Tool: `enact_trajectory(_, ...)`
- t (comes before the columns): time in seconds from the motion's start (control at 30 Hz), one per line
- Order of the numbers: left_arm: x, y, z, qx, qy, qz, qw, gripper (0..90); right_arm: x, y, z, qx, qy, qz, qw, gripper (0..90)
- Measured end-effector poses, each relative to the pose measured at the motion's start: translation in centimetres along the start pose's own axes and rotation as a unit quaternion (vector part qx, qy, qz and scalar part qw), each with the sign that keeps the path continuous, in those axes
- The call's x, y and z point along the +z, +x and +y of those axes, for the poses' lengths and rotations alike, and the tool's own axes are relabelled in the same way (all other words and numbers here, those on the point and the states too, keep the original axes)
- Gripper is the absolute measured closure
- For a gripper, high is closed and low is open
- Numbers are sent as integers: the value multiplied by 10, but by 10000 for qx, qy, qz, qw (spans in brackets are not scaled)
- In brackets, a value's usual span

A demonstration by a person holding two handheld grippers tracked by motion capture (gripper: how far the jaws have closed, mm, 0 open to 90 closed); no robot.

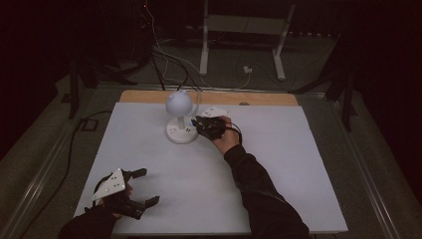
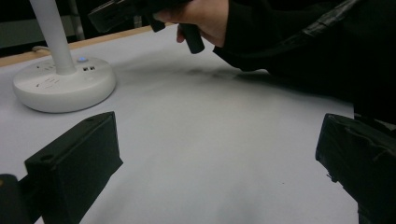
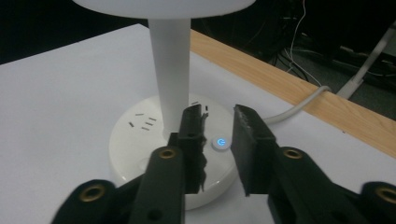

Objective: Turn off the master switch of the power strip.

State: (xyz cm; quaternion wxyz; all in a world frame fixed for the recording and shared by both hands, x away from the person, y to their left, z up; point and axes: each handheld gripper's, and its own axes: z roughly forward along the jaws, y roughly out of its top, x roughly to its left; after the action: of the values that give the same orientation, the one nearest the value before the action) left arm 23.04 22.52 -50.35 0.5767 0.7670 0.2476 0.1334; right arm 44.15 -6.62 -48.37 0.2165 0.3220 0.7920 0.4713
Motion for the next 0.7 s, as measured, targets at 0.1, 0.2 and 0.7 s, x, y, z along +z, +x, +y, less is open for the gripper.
enact_trajectory(0.1,0,0,0,2,3,-10,10000,4,6,-1,0,19,51,-23,10000,774)
enact_trajectory(0.2,0,0,0,2,-3,-9,10000,4,11,-3,0,52,74,-37,10000,802)
enact_trajectory(0.7,0,0,0,-19,-5,-4,10000,4,33,-9,-1,116,252,-84,9996,900)
